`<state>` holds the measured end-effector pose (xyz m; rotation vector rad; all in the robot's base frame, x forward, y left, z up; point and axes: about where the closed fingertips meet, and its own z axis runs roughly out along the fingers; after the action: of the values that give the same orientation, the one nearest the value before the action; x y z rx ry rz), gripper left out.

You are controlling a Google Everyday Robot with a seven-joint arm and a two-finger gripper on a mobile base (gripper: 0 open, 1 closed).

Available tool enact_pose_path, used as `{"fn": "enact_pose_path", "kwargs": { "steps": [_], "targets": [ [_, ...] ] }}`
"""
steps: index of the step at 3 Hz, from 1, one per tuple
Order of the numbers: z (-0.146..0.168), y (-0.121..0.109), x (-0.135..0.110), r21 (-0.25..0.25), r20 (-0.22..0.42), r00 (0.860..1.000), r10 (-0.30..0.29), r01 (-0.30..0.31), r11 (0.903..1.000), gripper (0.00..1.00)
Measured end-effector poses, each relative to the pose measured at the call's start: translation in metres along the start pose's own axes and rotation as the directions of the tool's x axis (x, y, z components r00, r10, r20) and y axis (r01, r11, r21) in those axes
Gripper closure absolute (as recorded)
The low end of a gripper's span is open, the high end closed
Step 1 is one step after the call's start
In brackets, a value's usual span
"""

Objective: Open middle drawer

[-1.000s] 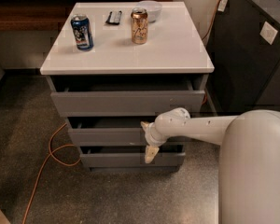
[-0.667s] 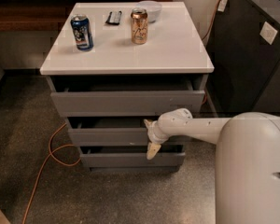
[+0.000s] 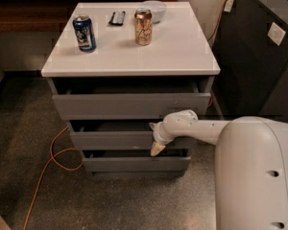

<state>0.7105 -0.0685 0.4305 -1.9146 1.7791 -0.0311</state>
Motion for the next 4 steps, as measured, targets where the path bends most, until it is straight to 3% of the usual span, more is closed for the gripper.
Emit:
{"fn": "enact_pose_path", "kwargs": {
  "steps": [1,3,4],
  "targets": [
    [0.007,-0.005,0.006,-0.043,-0.026,0.999,0.034,-0.035,0.9985,0.49],
    [-0.002,0.005,0.004,-0.092,-0.026,0.998,0.065,-0.067,0.9935,0.96],
    [-0.012,0.022,-0.006,-0.127,0.004,0.997,0.072,-0.071,0.9894,1.0]
  ]
}}
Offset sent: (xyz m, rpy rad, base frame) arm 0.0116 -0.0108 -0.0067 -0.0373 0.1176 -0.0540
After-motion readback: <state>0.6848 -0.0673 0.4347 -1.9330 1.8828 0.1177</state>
